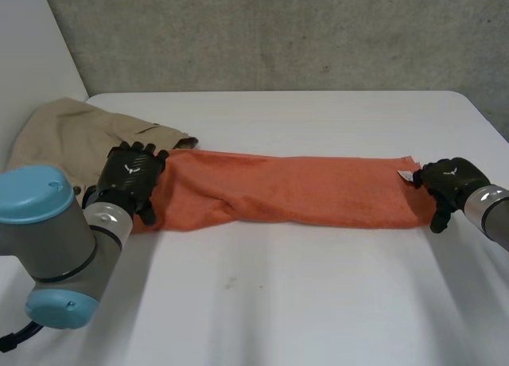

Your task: Fold the laundry.

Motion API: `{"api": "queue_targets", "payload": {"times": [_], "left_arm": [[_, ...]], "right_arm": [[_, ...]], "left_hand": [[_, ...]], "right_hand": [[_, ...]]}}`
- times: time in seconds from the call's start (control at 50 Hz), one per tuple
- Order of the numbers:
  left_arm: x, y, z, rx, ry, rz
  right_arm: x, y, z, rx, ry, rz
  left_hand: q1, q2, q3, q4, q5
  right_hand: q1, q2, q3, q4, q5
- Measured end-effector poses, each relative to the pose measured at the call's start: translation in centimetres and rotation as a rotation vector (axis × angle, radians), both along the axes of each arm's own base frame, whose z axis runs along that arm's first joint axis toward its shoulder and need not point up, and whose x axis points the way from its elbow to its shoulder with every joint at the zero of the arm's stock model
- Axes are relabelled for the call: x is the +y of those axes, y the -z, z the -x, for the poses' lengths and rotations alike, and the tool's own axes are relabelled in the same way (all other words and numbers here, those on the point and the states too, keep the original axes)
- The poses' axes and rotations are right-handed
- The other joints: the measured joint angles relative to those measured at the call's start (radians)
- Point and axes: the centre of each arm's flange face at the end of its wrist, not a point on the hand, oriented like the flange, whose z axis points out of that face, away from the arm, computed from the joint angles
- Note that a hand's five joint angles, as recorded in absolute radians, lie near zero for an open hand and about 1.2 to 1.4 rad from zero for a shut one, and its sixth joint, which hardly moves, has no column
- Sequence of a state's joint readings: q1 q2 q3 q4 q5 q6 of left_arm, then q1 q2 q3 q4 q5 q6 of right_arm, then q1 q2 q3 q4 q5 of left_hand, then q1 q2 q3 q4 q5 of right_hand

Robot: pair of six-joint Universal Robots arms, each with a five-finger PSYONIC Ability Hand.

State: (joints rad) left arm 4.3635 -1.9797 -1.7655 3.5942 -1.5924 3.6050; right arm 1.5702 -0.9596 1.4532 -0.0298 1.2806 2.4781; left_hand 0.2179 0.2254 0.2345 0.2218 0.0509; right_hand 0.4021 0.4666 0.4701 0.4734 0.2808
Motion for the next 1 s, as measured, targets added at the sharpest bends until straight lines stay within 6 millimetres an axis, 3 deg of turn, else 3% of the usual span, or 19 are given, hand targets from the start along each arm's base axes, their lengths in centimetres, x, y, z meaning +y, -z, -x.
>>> {"api": "queue_targets", "payload": {"times": [0.16, 0.18, 0.2, 0.36, 0.52, 0.56, 0.62, 0.66, 0.78, 0.88, 0.92, 0.94, 0.96, 1.0], "left_arm": [[0.0, 0.0, 0.1, -0.004, 0.001, 0.001], [0.0, 0.1, 0.1, -0.005, 0.001, 0.0], [0.0, 0.1, 0.1, -0.005, 0.001, 0.0], [0.0, 0.1, 0.1, -0.005, 0.0, 0.0], [0.1, -0.5, 0.0, -0.001, -0.007, 0.014], [0.2, -0.6, 0.0, -0.001, -0.008, 0.016], [0.3, -0.7, -0.1, -0.001, -0.008, 0.015], [0.6, -0.7, -0.2, -0.002, -0.007, 0.012], [0.9, -0.7, -0.2, -0.003, -0.005, 0.011], [0.9, -0.9, -0.2, -0.001, -0.006, 0.015], [1.0, -1.1, -0.2, 0.0, -0.006, 0.019], [1.0, -1.2, -0.2, 0.001, -0.006, 0.022], [1.0, -1.3, -0.2, 0.002, -0.006, 0.023], [1.0, -1.4, -0.3, 0.003, -0.006, 0.027]], "right_arm": [[-0.7, 1.7, -0.1, 0.007, 0.001, -0.007], [-0.9, 1.8, 0.0, 0.008, 0.004, 0.0], [-1.0, 1.9, 0.0, 0.009, 0.006, 0.004], [-2.0, 1.3, 1.1, 0.016, 0.047, 0.064], [-3.9, -0.2, 5.4, 0.081, 0.145, 0.146], [-4.8, -0.5, 8.4, 0.164, 0.191, 0.174], [-5.4, -0.8, 10.8, 0.24, 0.223, 0.196], [-6.3, -1.3, 13.7, 0.341, 0.262, 0.227], [-7.6, -2.6, 16.2, 0.438, 0.298, 0.283], [-8.2, -4.0, 15.5, 0.449, 0.281, 0.335], [-8.2, -5.0, 13.4, 0.441, 0.237, 0.373], [-8.1, -5.8, 11.2, 0.432, 0.191, 0.406], [-8.0, -6.0, 10.7, 0.43, 0.181, 0.413], [-7.3, -7.4, 6.3, 0.41, 0.083, 0.473]], "left_hand": [[0.0, 0.0, 0.0, 0.0, 0.0], [0.0, 0.0, 0.0, 0.0, 0.0], [0.0, 0.0, 0.0, 0.0, 0.0], [0.0, 0.0, 0.0, 0.0, 0.0], [0.0, -0.002, 0.0, -0.001, 0.0], [0.0, -0.003, 0.0, -0.001, 0.0], [0.0, -0.003, 0.0, -0.001, 0.0], [0.0, -0.003, 0.0, -0.001, 0.0], [0.0, -0.004, 0.0, -0.001, 0.0], [0.0, -0.004, 0.0, -0.001, 0.0], [0.0, -0.004, 0.0, -0.001, 0.0], [0.0, -0.004, 0.0, -0.001, 0.0], [0.0, -0.004, 0.0, -0.001, 0.0], [0.0, -0.004, 0.0, -0.001, 0.0]], "right_hand": [[0.181, 0.198, 0.196, 0.189, 0.18], [0.49, 0.621, 0.609, 0.593, 0.574], [0.525, 0.672, 0.654, 0.651, 0.633], [0.558, 0.712, 0.711, 0.715, 0.702], [0.563, 0.712, 0.711, 0.716, 0.703], [0.563, 0.712, 0.711, 0.716, 0.703], [0.568, 0.712, 0.711, 0.716, 0.705], [0.575, 0.712, 0.711, 0.718, 0.71], [0.577, 0.712, 0.711, 0.718, 0.71], [0.577, 0.712, 0.711, 0.718, 0.71], [0.577, 0.712, 0.711, 0.718, 0.71], [0.577, 0.712, 0.711, 0.718, 0.71], [0.577, 0.712, 0.711, 0.718, 0.71], [0.577, 0.712, 0.711, 0.718, 0.71]]}}
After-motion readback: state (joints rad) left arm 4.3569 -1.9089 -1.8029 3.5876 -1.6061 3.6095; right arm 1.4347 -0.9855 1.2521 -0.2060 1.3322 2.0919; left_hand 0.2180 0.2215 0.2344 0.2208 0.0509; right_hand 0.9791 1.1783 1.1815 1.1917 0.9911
